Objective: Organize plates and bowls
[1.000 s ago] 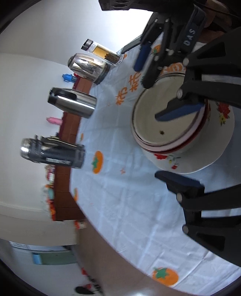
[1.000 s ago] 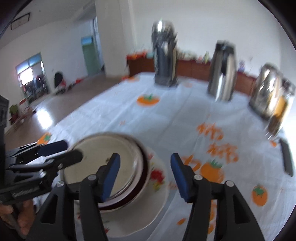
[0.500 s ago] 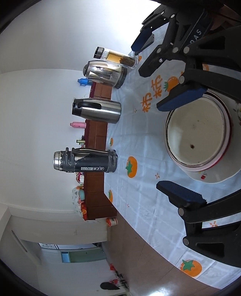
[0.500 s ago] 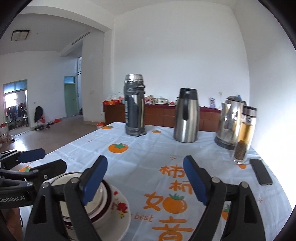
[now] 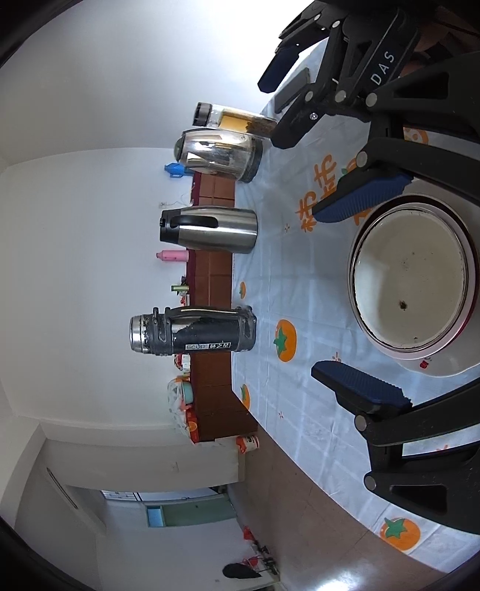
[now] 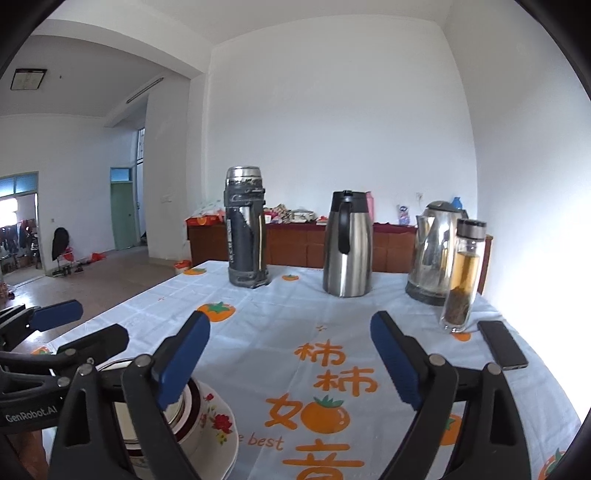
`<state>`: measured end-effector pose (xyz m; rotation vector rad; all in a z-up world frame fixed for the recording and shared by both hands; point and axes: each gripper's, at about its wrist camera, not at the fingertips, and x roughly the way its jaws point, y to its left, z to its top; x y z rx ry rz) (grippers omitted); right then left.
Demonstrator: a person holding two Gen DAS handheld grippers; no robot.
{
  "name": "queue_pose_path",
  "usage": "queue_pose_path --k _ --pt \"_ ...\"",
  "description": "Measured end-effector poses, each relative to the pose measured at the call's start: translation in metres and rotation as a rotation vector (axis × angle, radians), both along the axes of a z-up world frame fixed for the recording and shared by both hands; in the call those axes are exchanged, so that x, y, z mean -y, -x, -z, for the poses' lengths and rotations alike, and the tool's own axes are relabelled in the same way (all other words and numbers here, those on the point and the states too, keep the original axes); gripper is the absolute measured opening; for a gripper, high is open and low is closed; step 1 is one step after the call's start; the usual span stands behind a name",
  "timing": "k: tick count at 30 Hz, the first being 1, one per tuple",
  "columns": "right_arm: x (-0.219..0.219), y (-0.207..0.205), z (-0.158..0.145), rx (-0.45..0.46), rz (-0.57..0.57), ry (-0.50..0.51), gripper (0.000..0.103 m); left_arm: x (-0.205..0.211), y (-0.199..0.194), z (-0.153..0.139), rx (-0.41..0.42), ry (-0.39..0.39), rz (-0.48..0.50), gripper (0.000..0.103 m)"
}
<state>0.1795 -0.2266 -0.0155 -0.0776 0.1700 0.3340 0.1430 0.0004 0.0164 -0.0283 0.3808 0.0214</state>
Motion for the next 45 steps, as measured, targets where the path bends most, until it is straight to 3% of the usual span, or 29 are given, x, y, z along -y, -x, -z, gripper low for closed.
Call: queue_pose_path --k 11,38,45 --pt "-0.001 0.001 0.002 0.011 -0.002 -0.013 0.092 -0.010 0.010 0.002 0.017 0.037 -0.064 0.079" --pt "-0.001 0.007 0.000 0.035 0.003 -0.011 0.094 -0.006 0.013 0.002 -0.038 0.033 -0.054 0.080" --pt "0.000 0.007 -0.002 0.044 0.011 -0.005 0.094 0.002 0.018 -0.003 -0.024 0.000 -0.048 0.080"
